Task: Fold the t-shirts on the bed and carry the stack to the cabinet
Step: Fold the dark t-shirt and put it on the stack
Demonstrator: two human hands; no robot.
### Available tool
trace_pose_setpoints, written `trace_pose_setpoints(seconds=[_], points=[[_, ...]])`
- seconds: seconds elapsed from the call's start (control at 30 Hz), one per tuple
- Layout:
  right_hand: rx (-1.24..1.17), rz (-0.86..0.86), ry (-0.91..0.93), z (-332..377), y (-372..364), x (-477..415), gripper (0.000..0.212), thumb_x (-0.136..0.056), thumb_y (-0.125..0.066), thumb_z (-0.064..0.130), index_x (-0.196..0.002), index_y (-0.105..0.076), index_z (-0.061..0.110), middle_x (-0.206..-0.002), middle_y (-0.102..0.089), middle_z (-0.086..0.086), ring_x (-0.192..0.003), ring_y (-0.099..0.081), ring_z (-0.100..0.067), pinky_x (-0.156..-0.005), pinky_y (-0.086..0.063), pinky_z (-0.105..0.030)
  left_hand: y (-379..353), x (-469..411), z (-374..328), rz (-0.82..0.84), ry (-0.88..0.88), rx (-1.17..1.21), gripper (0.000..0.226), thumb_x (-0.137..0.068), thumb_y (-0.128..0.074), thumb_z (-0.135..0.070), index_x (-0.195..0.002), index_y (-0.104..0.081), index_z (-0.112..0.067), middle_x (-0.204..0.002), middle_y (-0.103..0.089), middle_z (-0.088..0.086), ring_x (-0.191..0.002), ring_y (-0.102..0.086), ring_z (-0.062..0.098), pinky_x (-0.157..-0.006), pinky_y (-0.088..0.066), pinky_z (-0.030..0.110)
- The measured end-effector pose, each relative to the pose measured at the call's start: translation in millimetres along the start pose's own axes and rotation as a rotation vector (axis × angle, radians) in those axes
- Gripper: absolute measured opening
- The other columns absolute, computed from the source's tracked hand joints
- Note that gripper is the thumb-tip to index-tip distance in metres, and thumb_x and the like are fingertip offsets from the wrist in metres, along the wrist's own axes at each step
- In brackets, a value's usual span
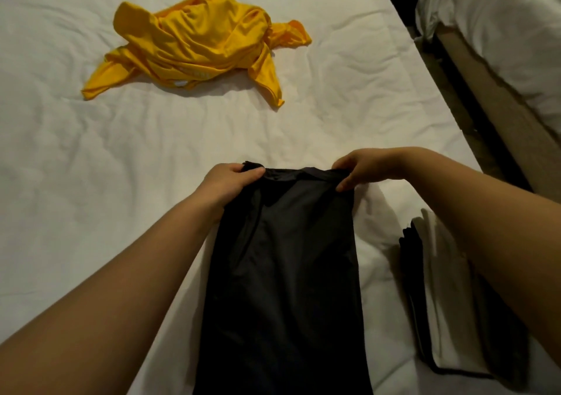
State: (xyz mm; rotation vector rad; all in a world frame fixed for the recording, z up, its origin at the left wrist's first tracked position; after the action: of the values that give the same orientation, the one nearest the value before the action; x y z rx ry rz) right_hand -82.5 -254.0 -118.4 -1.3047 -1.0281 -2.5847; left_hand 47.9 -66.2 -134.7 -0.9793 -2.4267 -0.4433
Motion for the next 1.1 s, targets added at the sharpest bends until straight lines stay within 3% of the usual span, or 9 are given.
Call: trace_pose_setpoints(seconds=[0.13,0.23,0.33,0.43,0.6,0.7,0.87,1.0,1.1], points=[[-0.032,0.01,-0.01,-2.0,4.1,1.6,0.016,-0.088,-0.063,0.015,-0.1,-0.061,0.026,-0.104,-0.064,0.003,-0.097,-0.058,-0.013,-0.076,-0.047,-0.025,21.2,-2.6,11.4,-0.118,-0.049,0.131,0.02,-0.08,-0.072,-0.025,-0.092,-0.07,-0.009,-0.086,-0.071,0.006,-0.08,-0.068,0.019,-0.078,-0.055,0.03],[-0.112,-0.016,0.022,-0.8,11.6,-0.7,0.015,-0.087,-0.064,0.012,-0.093,-0.063,0.026,-0.098,-0.064,0.005,-0.095,-0.057,-0.01,-0.085,-0.045,-0.026,43.8,-5.1,9.2,-0.296,-0.171,-0.023,0.009,-0.075,-0.074,-0.031,-0.074,-0.069,-0.024,-0.08,-0.071,-0.001,-0.081,-0.067,0.017,-0.079,-0.053,0.031],[-0.16,-0.084,-0.017,-8.9,17.2,-9.0,0.015,-0.086,-0.065,0.012,-0.099,-0.064,0.019,-0.1,-0.062,0.001,-0.099,-0.055,-0.015,-0.084,-0.045,-0.026,48.5,-9.6,-3.2,-0.395,-0.269,-0.235,0.022,-0.08,-0.068,-0.035,-0.067,-0.064,-0.017,-0.067,-0.062,-0.004,-0.069,-0.058,0.015,-0.064,-0.043,0.029],[-0.09,-0.164,-0.048,-13.1,18.3,-17.9,0.022,-0.086,-0.065,0.015,-0.108,-0.064,0.01,-0.094,-0.06,-0.001,-0.094,-0.054,-0.018,-0.072,-0.044,-0.022,38.9,-12.5,-12.9,-0.42,-0.39,-0.424,0.023,-0.087,-0.059,-0.033,-0.078,-0.066,-0.013,-0.074,-0.063,0.0,-0.072,-0.054,0.015,-0.062,-0.035,0.025],[-0.057,-0.297,-0.035,-12.6,17.9,-24.3,0.02,-0.082,-0.069,0.019,-0.1,-0.061,0.013,-0.099,-0.057,-0.003,-0.094,-0.051,-0.019,-0.079,-0.038,-0.027,38.4,-7.6,-11.9,-0.509,-0.432,-0.45,0.027,-0.093,-0.052,-0.035,-0.096,-0.06,-0.009,-0.091,-0.064,0.007,-0.082,-0.054,0.02,-0.07,-0.034,0.026],[-0.052,-0.47,-0.039,-16.5,18.2,-18.7,0.032,-0.08,-0.071,0.025,-0.106,-0.054,0.018,-0.11,-0.055,-0.003,-0.098,-0.052,-0.02,-0.081,-0.04,-0.029,38.1,-0.5,-7.9,-0.468,-0.362,-0.38,0.039,-0.094,-0.047,-0.04,-0.119,-0.045,-0.01,-0.104,-0.06,0.012,-0.093,-0.055,0.028,-0.076,-0.036,0.028],[-0.259,-0.855,-0.16,-25.8,-15.8,25.9,0.06,-0.088,-0.059,0.039,-0.14,-0.034,0.021,-0.137,-0.046,-0.006,-0.126,-0.042,-0.028,-0.103,-0.038,-0.044,32.9,41.3,30.2,-0.355,-0.224,-0.261,0.061,-0.092,-0.048,-0.046,-0.143,-0.022,-0.024,-0.139,-0.046,0.018,-0.125,-0.046,0.034,-0.1,-0.036,0.036],[-0.607,-0.843,-0.208,-25.8,-78.2,63.7,0.066,-0.092,-0.05,0.043,-0.146,-0.017,0.022,-0.137,-0.049,-0.011,-0.122,-0.049,-0.032,-0.097,-0.04,-0.041,23.6,97.5,67.9,-0.259,-0.209,-0.187,0.069,-0.089,-0.052,-0.044,-0.145,-0.012,-0.038,-0.142,-0.044,0.013,-0.126,-0.046,0.032,-0.101,-0.037,0.036],[-0.565,-0.777,-0.238,-22.3,-117.9,91.0,0.07,-0.092,-0.051,0.044,-0.146,-0.012,0.024,-0.131,-0.054,-0.012,-0.114,-0.054,-0.035,-0.088,-0.044,-0.038,15.0,142.2,92.7,-0.218,-0.199,-0.233,0.073,-0.089,-0.058,-0.032,-0.146,-0.012,-0.037,-0.144,-0.042,0.005,-0.126,-0.047,0.029,-0.097,-0.038,0.03]])
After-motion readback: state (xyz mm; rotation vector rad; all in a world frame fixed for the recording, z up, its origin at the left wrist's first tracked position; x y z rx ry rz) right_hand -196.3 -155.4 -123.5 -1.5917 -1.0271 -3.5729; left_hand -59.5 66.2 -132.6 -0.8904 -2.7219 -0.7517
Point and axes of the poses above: each hand's wrist, its own x-axis away from the middle knuckle, its own y-axis out of the back of the hand, z = x × y, the point moved 10 cm from there along -x, towards the middle knuckle
